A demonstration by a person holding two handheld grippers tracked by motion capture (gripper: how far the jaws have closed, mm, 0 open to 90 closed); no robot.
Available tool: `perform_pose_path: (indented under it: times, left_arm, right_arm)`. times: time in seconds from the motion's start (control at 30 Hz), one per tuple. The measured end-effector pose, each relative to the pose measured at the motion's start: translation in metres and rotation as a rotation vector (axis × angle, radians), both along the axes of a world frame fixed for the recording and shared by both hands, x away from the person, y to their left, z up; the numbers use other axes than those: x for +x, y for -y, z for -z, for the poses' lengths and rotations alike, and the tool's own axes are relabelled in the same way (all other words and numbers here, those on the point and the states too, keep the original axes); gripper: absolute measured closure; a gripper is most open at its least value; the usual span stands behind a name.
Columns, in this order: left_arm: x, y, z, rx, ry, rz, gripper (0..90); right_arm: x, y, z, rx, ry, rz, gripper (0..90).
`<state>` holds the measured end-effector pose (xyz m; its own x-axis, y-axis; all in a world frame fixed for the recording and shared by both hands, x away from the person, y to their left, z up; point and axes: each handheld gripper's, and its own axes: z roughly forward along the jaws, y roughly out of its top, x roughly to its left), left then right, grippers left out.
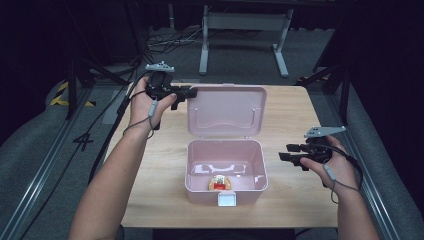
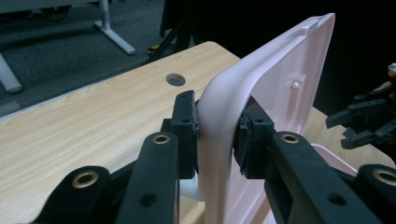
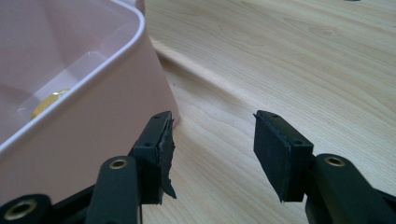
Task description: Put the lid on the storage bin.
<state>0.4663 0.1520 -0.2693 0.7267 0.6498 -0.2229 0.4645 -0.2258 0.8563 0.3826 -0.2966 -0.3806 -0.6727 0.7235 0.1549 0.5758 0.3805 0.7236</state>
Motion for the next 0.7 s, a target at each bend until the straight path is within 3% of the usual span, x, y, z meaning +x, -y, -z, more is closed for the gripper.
perform_pose_path:
  times: [0.2, 0.7]
  left_arm:
    - [-0.02, -0.002, -0.002, -0.031, 0.044, 0.02, 68.9]
    - [-0.059, -0.003, 0.0, -0.043, 0.142, 0.059, 62.3]
  right_arm:
    - [-0.004, -0.004, -0.006, 0.001, -0.001, -0.021, 49.5]
    - [-0.016, -0.014, -0.02, 0.025, -0.006, -0.08, 52.6]
